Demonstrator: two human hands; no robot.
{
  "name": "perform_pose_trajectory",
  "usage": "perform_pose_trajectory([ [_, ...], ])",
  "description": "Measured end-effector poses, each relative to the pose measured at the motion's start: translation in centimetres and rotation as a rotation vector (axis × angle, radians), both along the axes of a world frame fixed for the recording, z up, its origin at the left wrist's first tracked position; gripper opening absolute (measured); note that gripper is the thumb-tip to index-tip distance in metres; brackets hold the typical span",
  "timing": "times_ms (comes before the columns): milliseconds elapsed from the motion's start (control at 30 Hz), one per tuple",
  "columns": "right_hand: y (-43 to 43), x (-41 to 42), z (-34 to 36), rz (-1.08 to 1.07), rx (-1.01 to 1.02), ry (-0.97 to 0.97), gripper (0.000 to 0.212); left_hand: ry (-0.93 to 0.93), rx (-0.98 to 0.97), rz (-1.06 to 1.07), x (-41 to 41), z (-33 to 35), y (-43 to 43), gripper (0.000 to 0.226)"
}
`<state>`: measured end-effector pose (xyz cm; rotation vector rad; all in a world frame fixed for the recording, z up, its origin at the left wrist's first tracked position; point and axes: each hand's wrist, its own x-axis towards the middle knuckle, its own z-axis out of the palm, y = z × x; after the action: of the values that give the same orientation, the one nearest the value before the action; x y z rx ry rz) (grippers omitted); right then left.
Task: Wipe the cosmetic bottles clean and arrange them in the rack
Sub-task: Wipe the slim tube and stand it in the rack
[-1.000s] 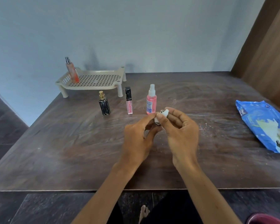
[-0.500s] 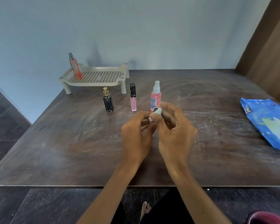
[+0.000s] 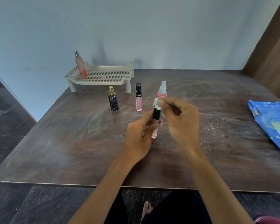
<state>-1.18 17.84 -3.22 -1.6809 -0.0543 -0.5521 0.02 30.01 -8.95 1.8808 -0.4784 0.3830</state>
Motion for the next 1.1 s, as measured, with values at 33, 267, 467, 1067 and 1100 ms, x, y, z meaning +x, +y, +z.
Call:
perform_pose_trajectory([
  [33,-0.1,-0.1,0.1,0.005,-0.14,-0.046,0.013,-0.011,0.01,0.01,0.0,0.0,0.1,0.035],
  [267,-1.3,-0.3,0.1,-0.03,-0.767,-0.464,0.022,-0.038,0.042,0.012,0.0,-0.5,0.2,0.025],
  [467,-1.3,-0.4,-2.3,-0.279,-0.804,-0.597,0.016,-0.083,0.069,0.015,-0.3,-0.1,-0.1,0.034],
  [1067,-0.6,-1.5,0.1,-0.247,-0.492,-0.358,0.02,-0.053,0.007,-0.017,-0.3,-0.2,-0.5,0.025],
  [1100,-0.4,-1.4,0.2,-0.238,-0.583,-0.358,0.022,-0.064,-0.005,-0.018,-0.4,-0.1,-0.5,0.025],
])
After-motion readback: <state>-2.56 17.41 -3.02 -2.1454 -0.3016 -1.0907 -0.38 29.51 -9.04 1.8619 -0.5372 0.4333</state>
